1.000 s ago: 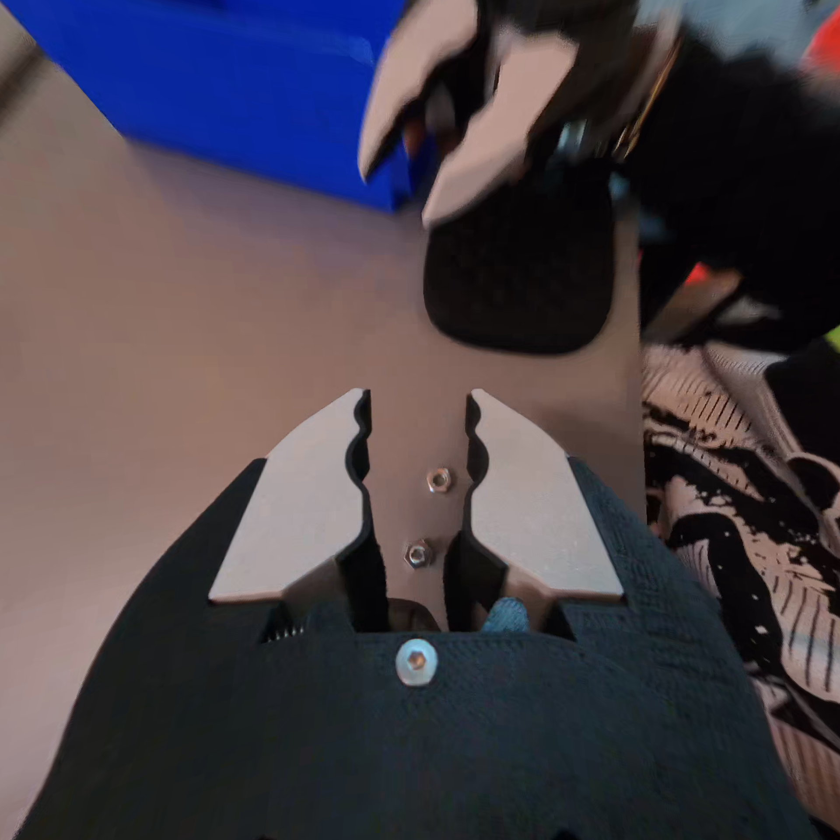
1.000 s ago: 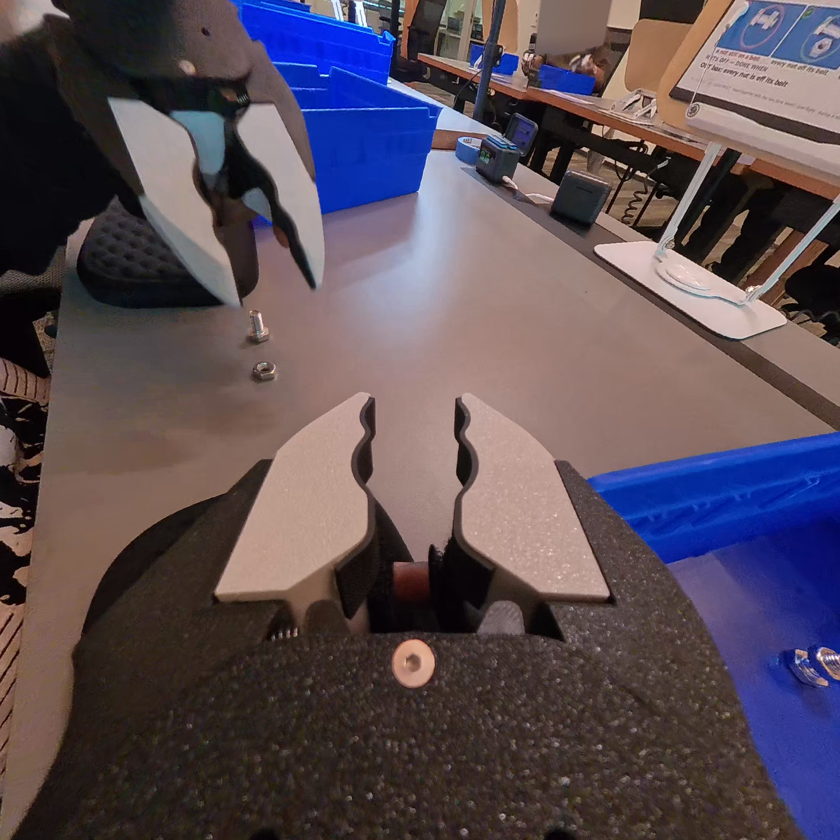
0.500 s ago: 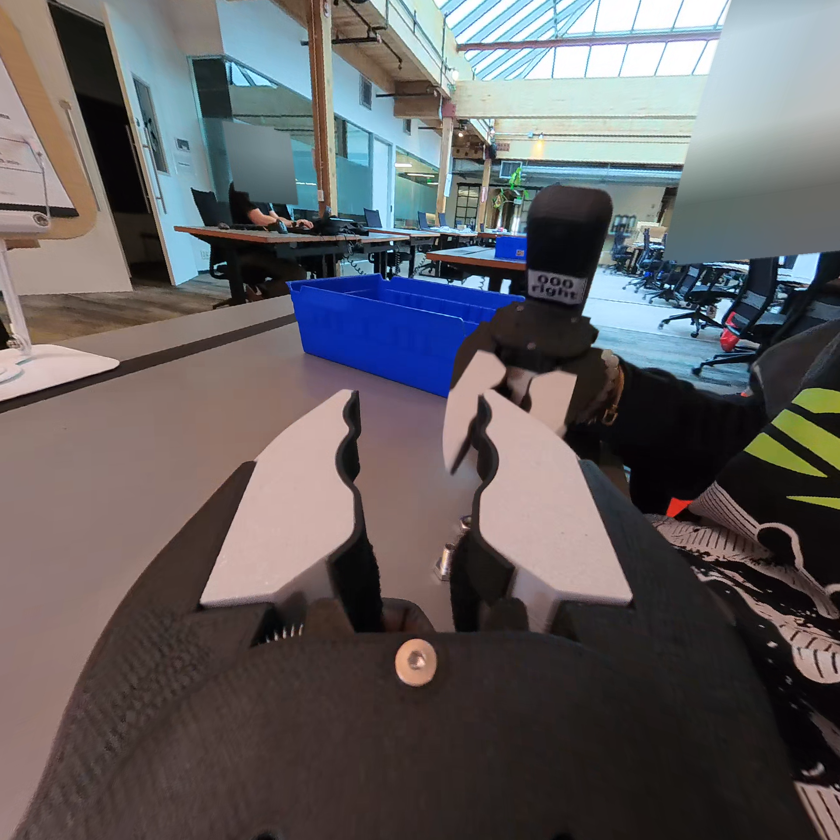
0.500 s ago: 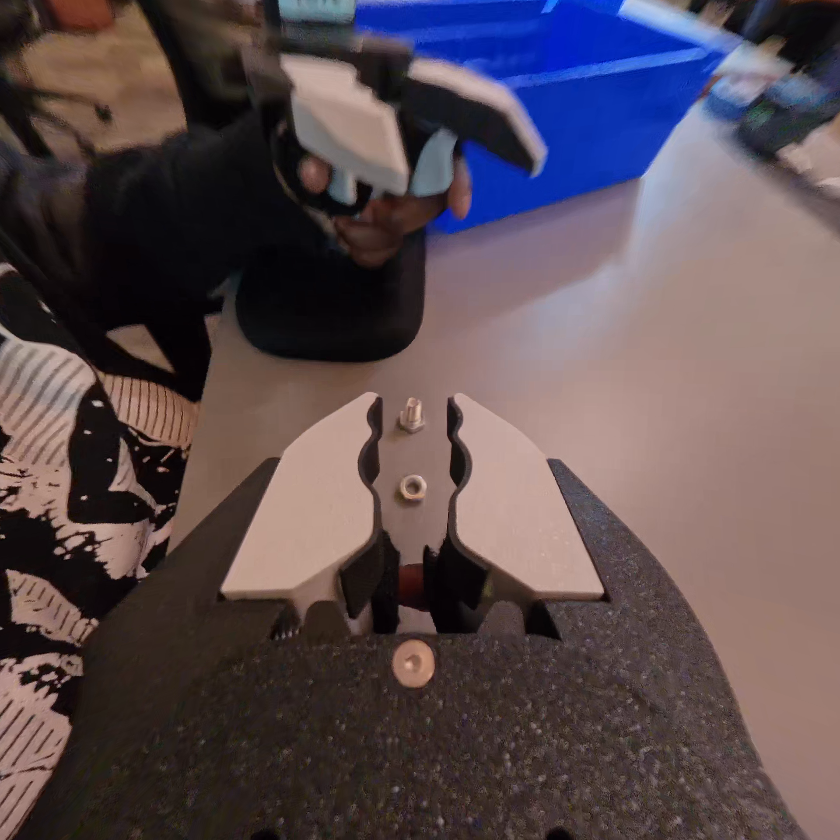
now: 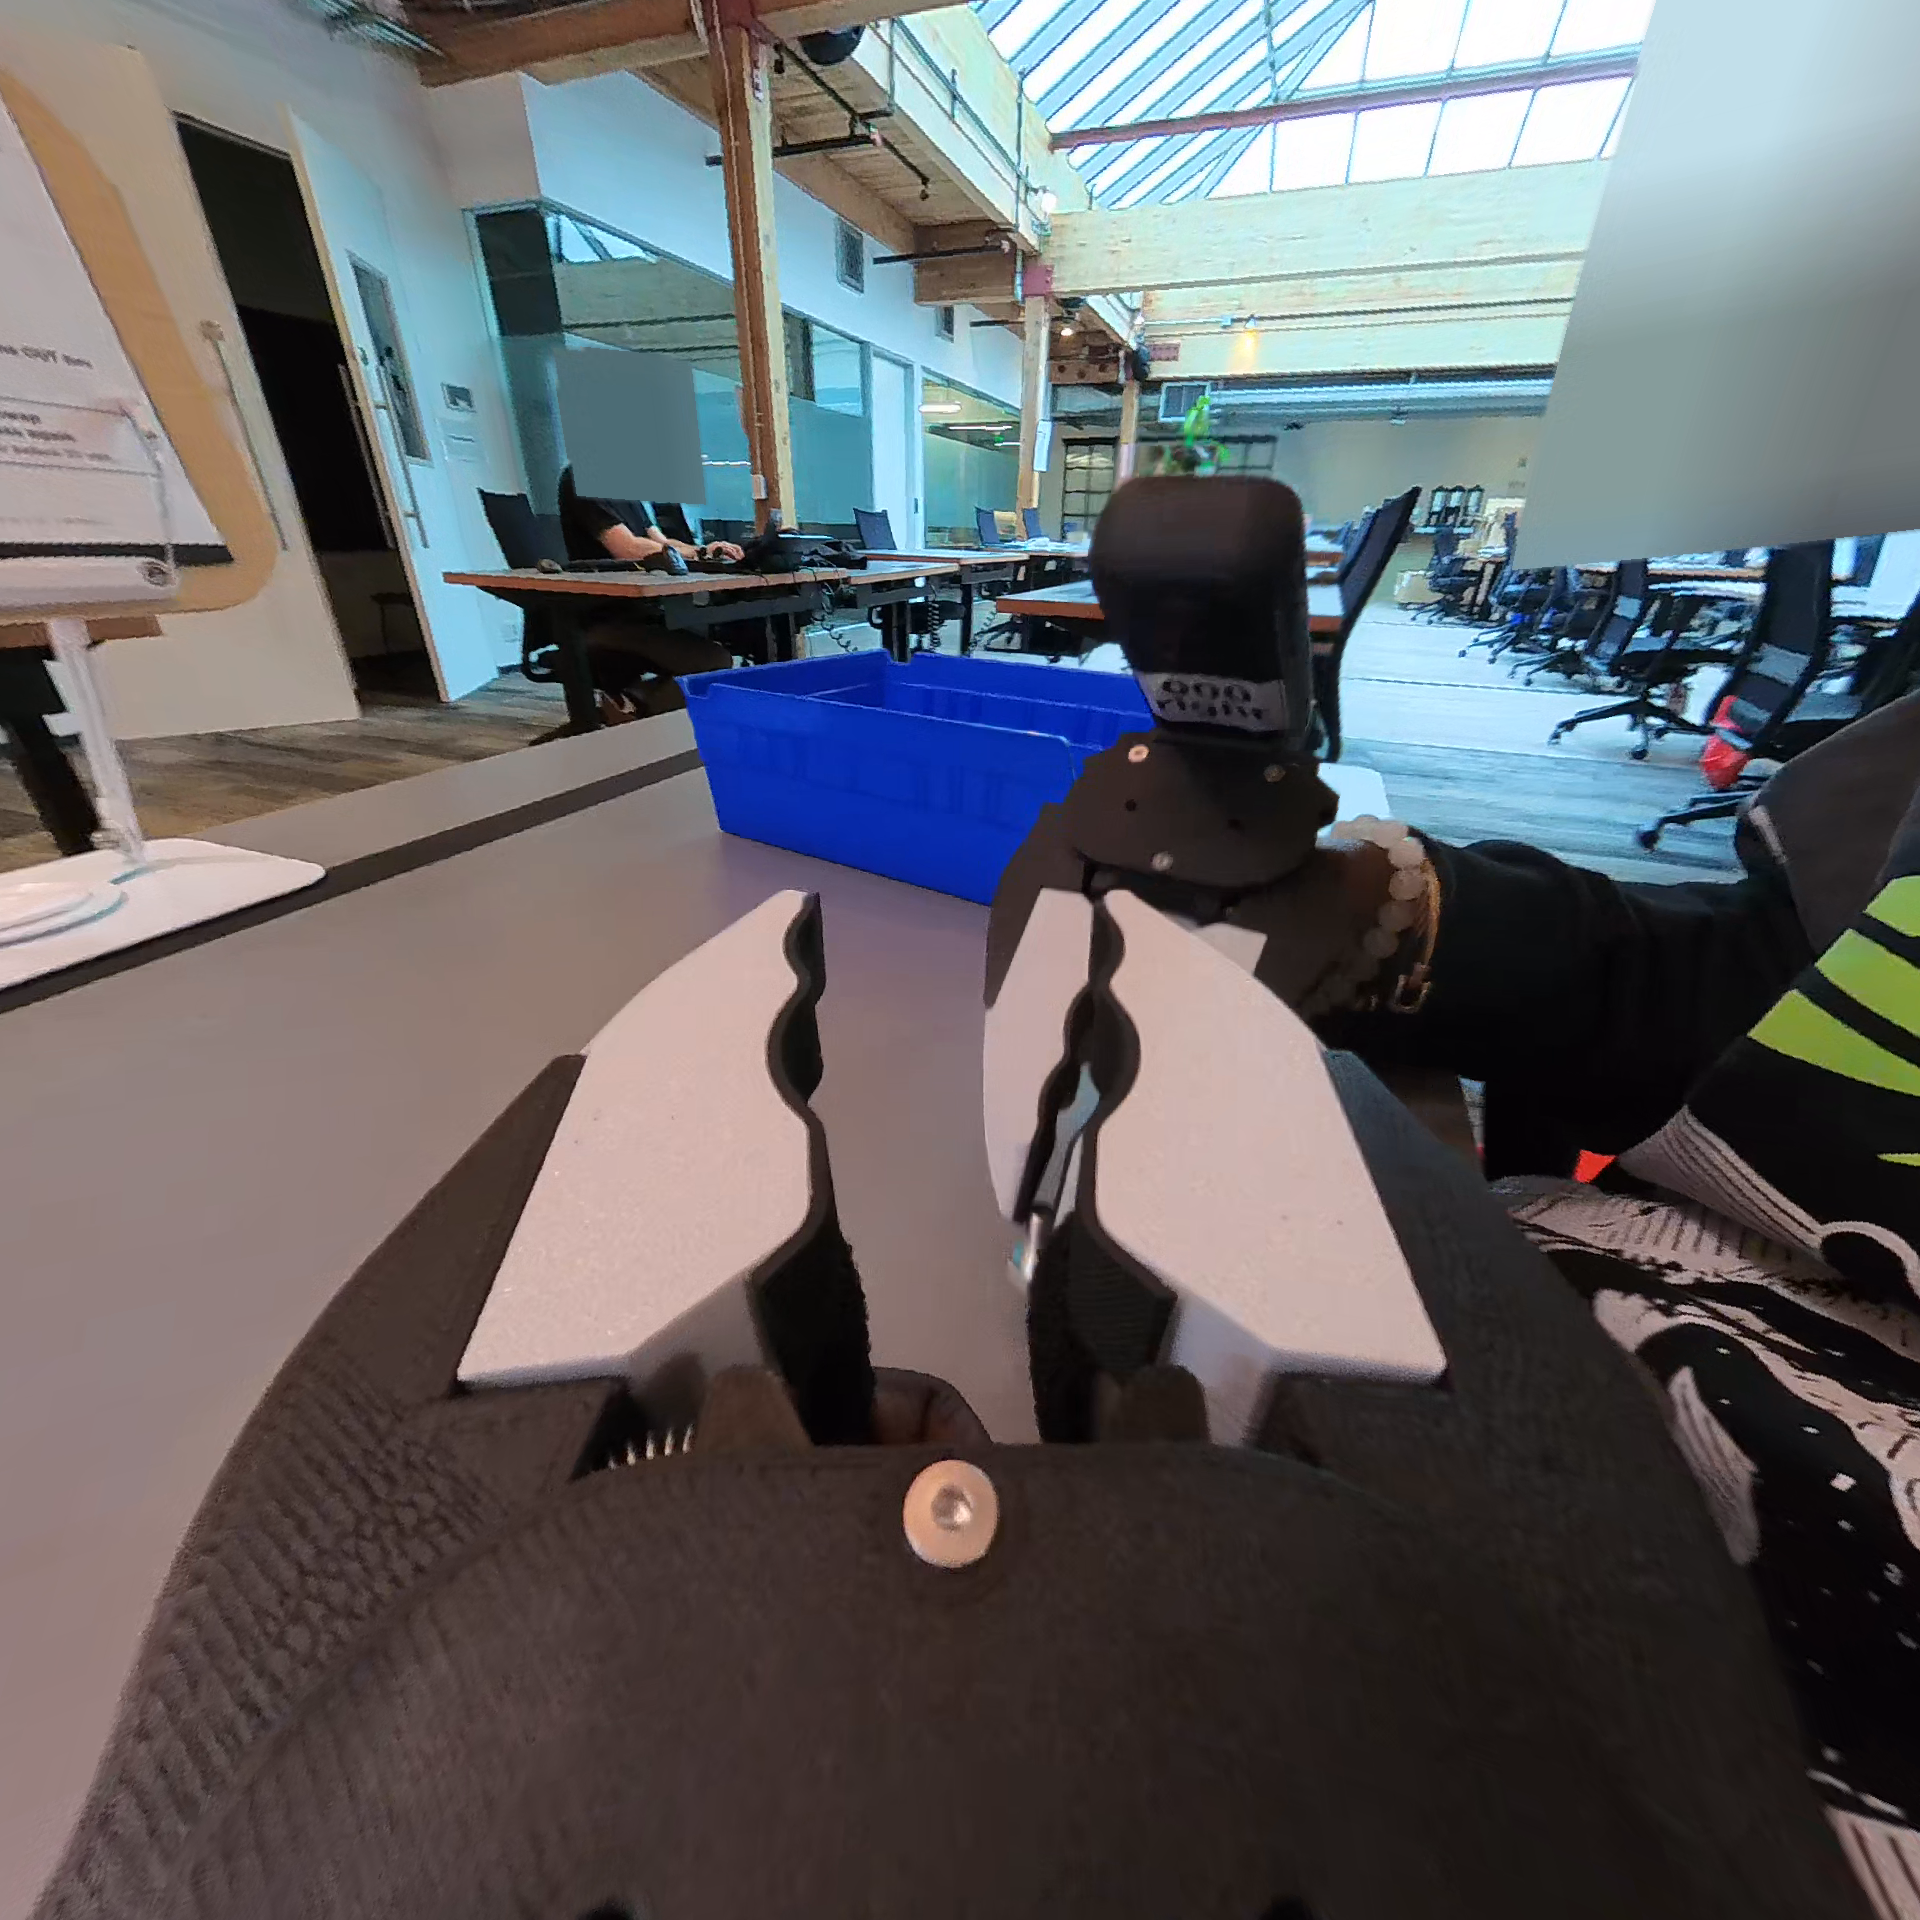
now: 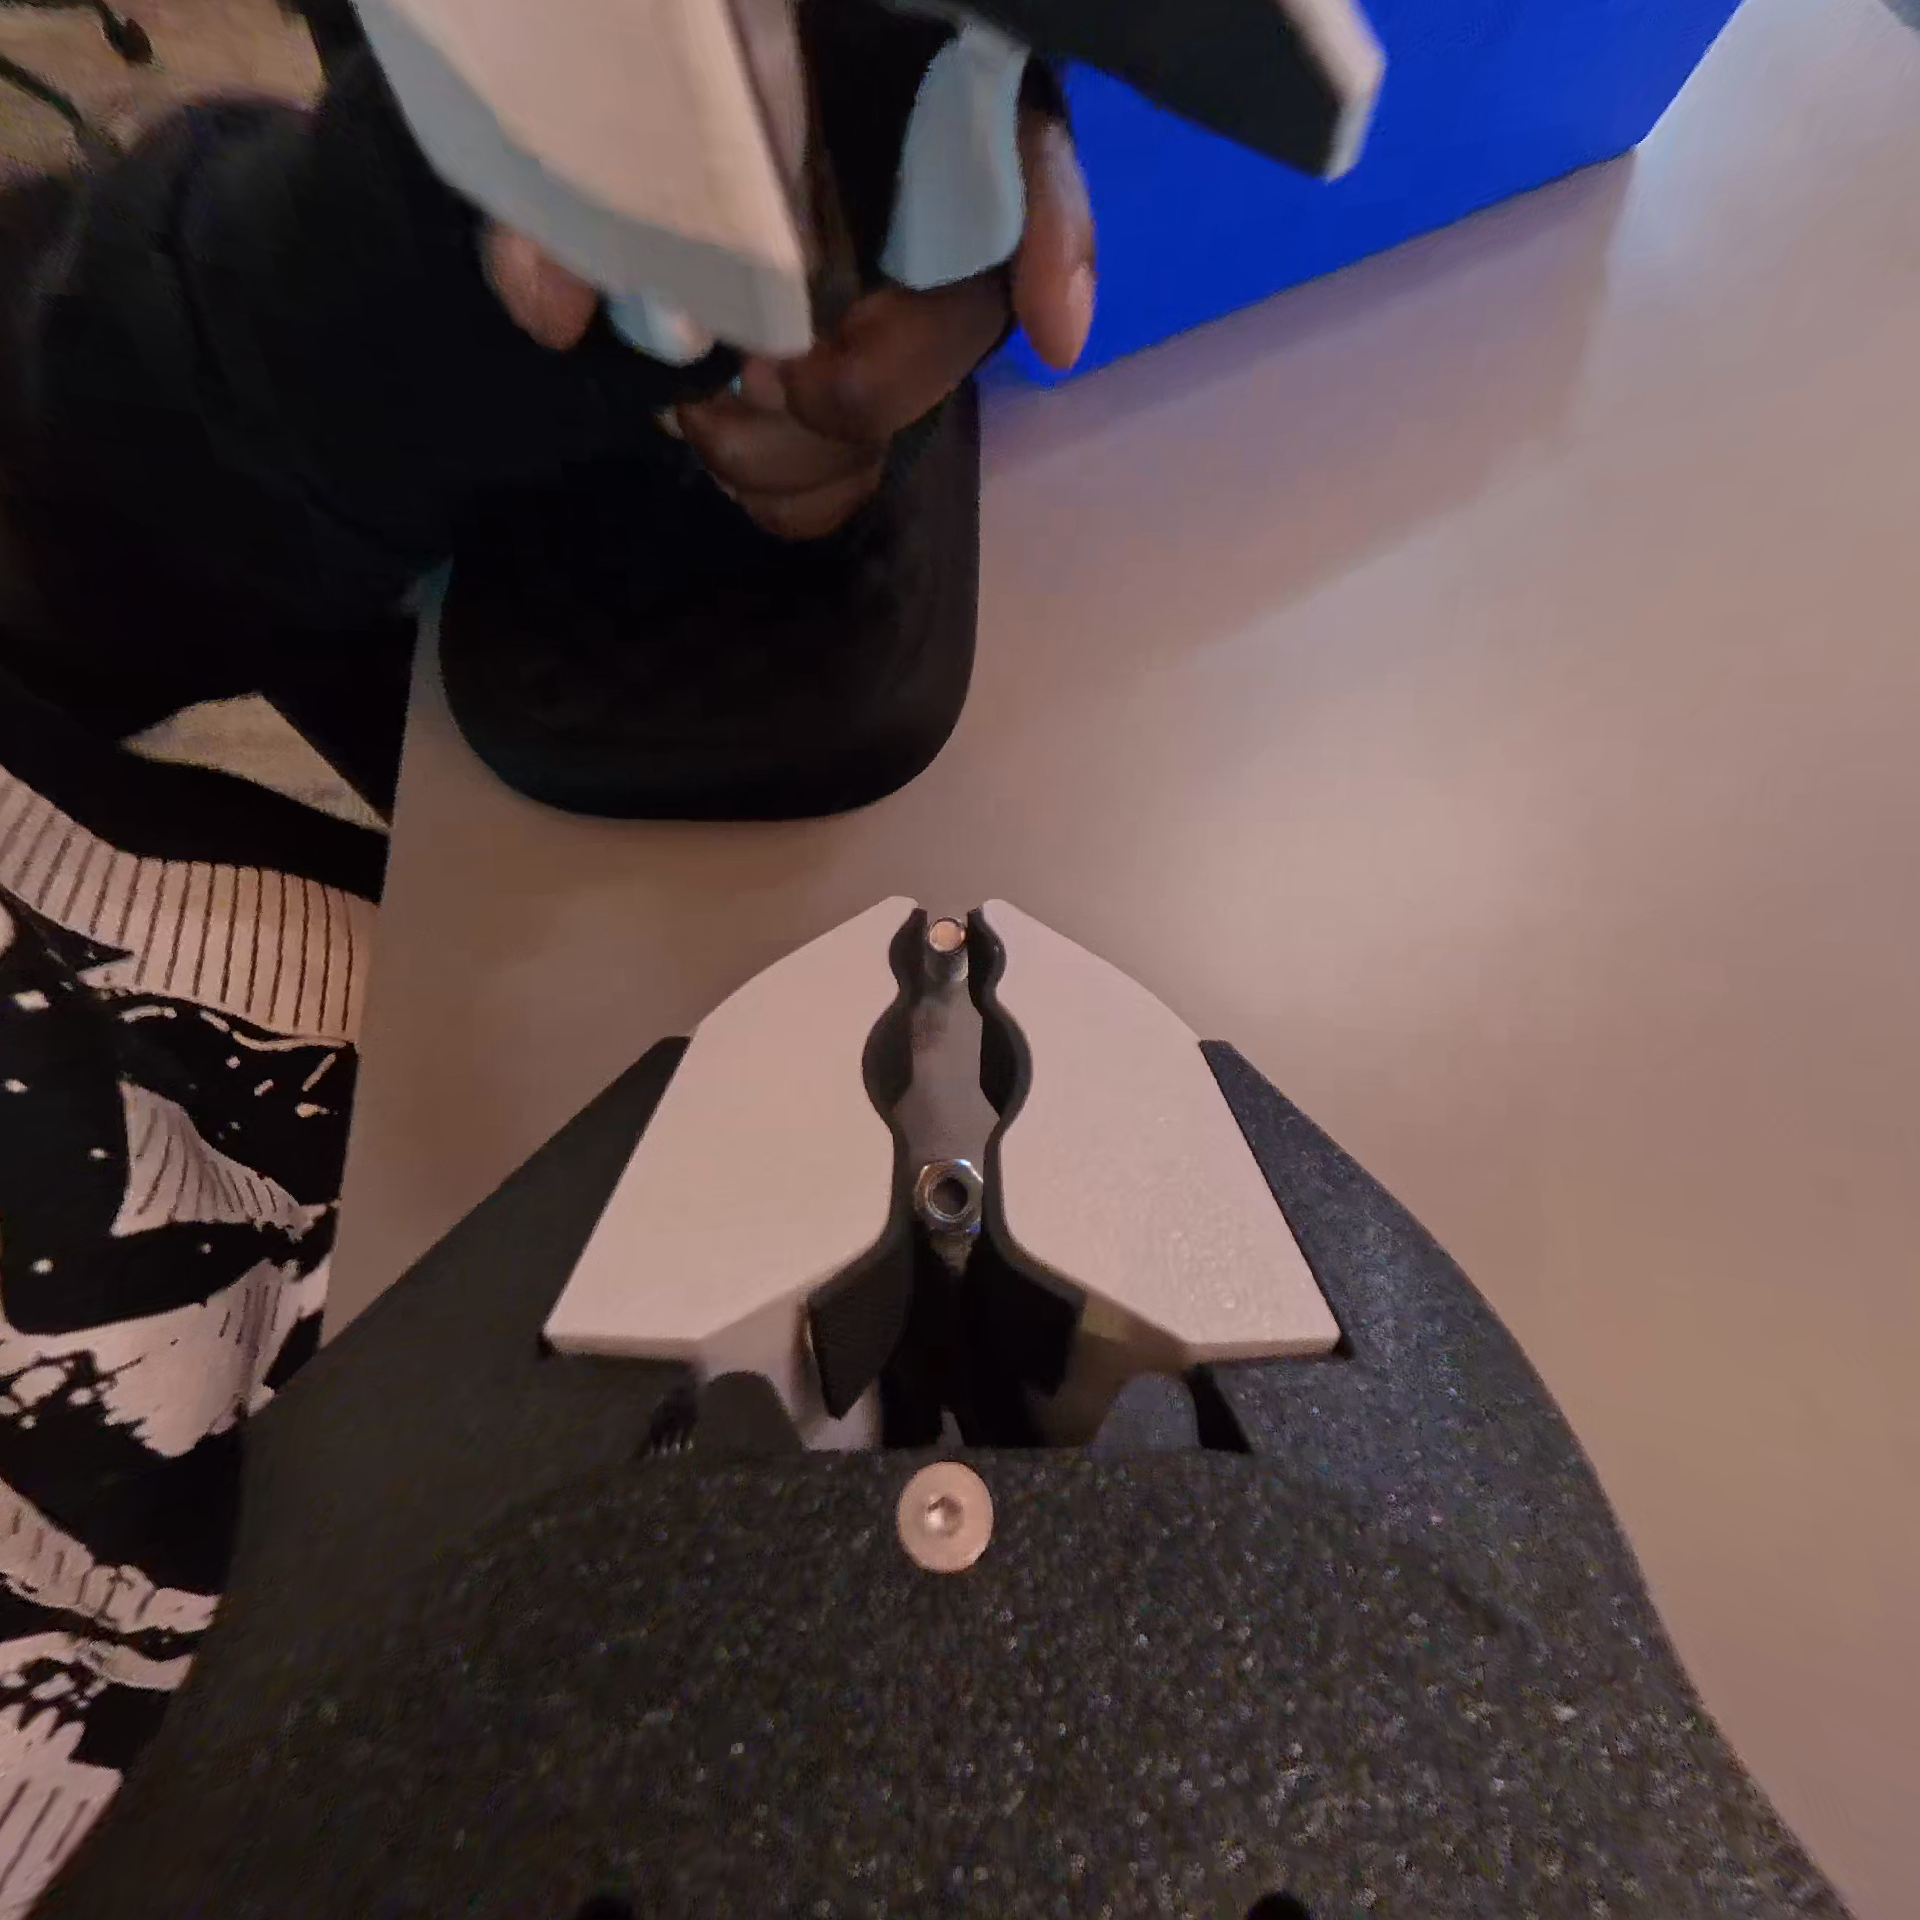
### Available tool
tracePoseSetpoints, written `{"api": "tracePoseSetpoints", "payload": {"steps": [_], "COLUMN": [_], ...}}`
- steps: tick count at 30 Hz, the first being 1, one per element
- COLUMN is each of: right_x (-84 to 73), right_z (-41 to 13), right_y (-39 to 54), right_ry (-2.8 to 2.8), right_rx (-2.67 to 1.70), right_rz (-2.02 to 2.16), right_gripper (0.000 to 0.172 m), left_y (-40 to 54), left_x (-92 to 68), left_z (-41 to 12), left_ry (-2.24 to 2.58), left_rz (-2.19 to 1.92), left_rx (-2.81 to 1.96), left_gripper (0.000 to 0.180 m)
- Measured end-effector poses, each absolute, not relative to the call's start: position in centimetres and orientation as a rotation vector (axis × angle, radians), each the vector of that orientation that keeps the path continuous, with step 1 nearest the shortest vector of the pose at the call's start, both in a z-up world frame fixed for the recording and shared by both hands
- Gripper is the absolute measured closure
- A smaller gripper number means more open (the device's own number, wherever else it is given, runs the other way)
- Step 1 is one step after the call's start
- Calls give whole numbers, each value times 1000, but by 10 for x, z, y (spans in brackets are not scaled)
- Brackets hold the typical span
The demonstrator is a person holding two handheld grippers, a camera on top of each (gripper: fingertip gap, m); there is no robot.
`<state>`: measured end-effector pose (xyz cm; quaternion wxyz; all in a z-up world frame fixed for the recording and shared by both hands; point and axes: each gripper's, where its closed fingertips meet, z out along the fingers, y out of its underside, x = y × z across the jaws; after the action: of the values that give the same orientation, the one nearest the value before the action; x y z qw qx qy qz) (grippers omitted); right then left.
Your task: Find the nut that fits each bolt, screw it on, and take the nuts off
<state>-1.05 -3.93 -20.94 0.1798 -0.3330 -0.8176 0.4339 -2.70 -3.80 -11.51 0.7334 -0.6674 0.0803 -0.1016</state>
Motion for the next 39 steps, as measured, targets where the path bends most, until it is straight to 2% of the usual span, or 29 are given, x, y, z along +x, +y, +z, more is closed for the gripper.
{"api": "tracePoseSetpoints", "payload": {"steps": [11,19,34,39], "right_x": [-23,-28,-26,-24], "right_z": [-79,-89,-91,-87], "right_y": [9,-16,-29,-32], "right_ry": [-1765,-1800,-1866,-1856], "right_rx": [-1095,-1113,-975,-948], "right_rz": [1477,1497,1451,1486], "right_gripper": [164,165,164,164], "left_y": [-8,-5,-7,-9], "left_x": [-28,-31,-24,-21], "left_z": [-115,-119,-118,-115], "left_ry": [44,64,95,103], "left_rz": [151,385,337,264], "left_rx": [-1490,-1518,-1502,-1482], "left_gripper": [129,135,165,166]}}
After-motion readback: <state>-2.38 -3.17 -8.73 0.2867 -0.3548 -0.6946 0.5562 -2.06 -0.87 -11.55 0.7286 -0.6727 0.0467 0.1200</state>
